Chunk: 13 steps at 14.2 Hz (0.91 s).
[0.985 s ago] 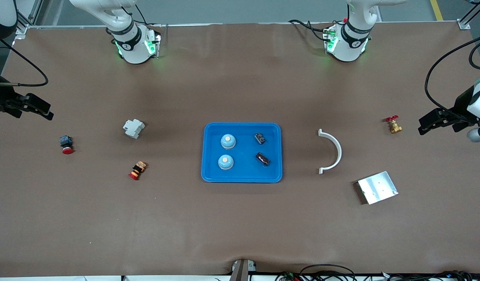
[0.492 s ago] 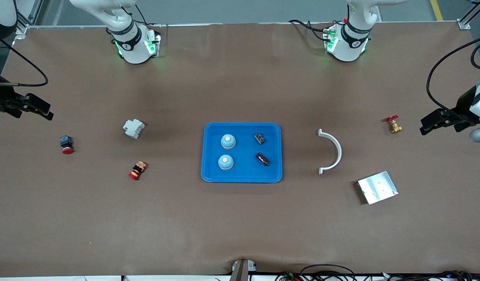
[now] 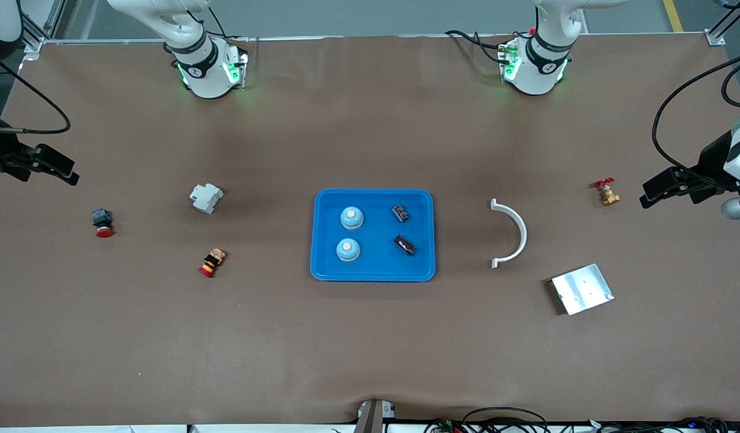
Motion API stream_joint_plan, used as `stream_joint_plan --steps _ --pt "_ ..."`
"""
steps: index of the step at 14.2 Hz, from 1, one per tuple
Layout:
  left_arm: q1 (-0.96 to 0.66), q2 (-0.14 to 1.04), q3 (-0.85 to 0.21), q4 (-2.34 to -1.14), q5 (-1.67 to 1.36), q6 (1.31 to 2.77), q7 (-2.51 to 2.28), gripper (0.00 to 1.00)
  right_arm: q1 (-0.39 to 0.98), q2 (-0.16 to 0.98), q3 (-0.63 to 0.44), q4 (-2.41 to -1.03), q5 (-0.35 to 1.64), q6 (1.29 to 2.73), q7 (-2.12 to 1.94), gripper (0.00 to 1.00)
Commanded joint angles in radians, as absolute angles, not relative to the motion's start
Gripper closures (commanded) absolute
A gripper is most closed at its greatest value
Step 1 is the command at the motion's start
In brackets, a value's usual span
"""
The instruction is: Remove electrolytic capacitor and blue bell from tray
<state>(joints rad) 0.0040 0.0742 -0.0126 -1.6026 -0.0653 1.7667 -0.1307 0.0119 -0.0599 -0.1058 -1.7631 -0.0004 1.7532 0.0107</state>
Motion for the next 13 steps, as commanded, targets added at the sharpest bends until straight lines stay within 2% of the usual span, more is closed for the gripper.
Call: stream_joint_plan --steps 1,3,8,10,13 --pt "0.006 0.064 -0.020 -1.585 -0.141 1.715 -0.198 0.00 0.002 -0.078 -0.098 -1.776 -0.006 1.756 0.023 0.00" --pt "-0.014 0.035 -0.058 -1.583 -0.208 1.677 -0.334 0.00 0.002 -0.078 -0.098 -1.781 -0.006 1.756 0.023 0.00" --pt "-0.026 0.060 -0.260 -1.505 -0.207 1.677 -0.671 0.00 0.002 -0.077 -0.097 -1.781 -0.006 1.764 0.023 0.00" --pt "-0.047 0.099 -0.342 -1.505 -0.195 1.686 -0.768 0.00 0.002 -0.075 -0.098 -1.782 -0.006 1.766 0.023 0.00" --pt "-0.138 0.188 -0.362 -1.505 -0.152 1.739 -0.929 0.00 0.005 -0.075 -0.097 -1.781 -0.006 1.770 0.023 0.00"
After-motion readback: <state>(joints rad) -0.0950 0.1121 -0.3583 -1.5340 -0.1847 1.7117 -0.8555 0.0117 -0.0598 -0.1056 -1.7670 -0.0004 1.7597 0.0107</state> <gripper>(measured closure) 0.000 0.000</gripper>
